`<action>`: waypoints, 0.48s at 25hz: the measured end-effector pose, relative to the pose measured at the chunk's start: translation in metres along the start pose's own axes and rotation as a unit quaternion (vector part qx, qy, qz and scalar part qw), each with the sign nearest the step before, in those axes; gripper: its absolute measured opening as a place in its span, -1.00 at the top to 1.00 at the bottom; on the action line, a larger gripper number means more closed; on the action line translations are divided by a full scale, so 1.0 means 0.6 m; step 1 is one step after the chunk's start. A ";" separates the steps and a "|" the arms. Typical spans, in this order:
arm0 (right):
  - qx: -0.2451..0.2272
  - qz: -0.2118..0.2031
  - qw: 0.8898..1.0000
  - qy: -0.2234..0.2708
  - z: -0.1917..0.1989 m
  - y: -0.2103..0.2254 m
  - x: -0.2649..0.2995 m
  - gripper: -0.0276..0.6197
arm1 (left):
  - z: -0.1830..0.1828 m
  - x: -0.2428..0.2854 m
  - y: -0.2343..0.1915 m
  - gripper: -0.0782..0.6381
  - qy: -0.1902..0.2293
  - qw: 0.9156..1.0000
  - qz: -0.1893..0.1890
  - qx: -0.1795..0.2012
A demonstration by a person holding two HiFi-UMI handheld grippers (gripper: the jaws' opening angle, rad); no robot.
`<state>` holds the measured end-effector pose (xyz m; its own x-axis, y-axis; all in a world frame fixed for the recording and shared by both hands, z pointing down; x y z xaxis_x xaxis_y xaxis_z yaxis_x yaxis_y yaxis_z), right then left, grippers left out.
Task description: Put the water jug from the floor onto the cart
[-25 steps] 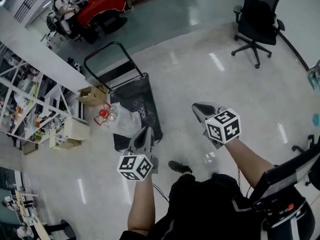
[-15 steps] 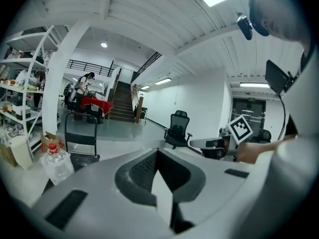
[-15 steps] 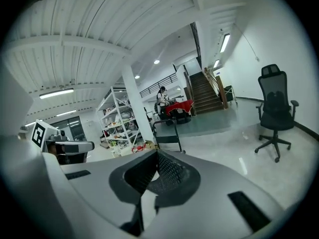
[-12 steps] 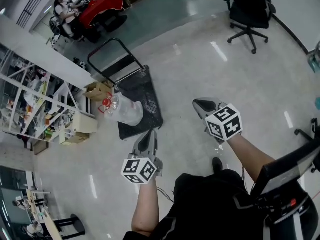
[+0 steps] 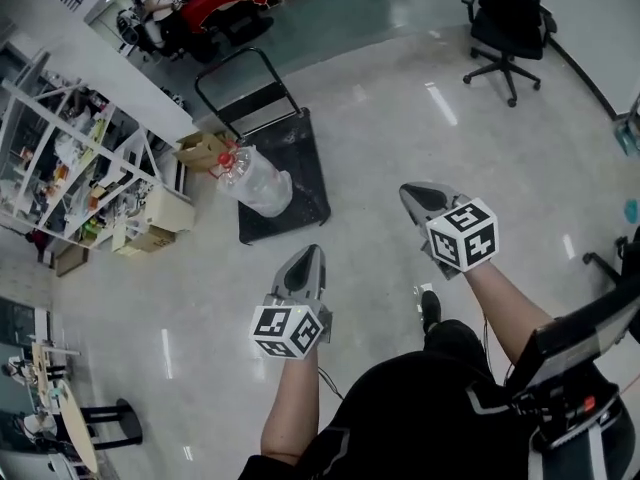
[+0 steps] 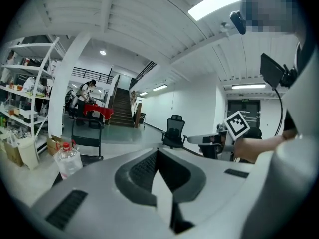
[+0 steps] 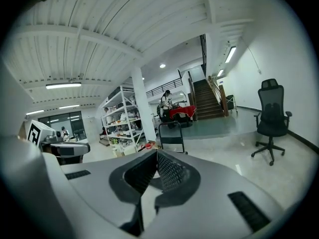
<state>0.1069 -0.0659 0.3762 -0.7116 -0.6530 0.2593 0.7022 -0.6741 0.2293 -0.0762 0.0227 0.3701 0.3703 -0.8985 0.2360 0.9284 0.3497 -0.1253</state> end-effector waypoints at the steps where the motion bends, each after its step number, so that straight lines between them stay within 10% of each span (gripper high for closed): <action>1: 0.003 0.003 1.000 0.001 0.013 -0.029 -0.010 0.91 | 0.007 -0.034 -0.005 0.79 0.006 1.000 0.000 0.003; 12: 0.001 0.055 0.998 -0.025 0.139 -0.316 -0.180 0.91 | 0.097 -0.332 0.010 0.79 0.016 0.997 0.056 -0.044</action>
<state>0.0527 0.1616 0.3828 -0.6278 -0.7049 0.3301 0.7762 -0.5984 0.1983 -0.1425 0.2195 0.3785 0.4695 -0.8634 0.1850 0.8742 0.4252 -0.2343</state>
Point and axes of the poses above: the fingertips, and each gripper's own axes: x forward along the fingers, y to its right, z out of its underside, the point moved 1 cm from there along -x, backward along the fingers, and after that the axes turned 5 degrees about -z, right-handed, at the moved point
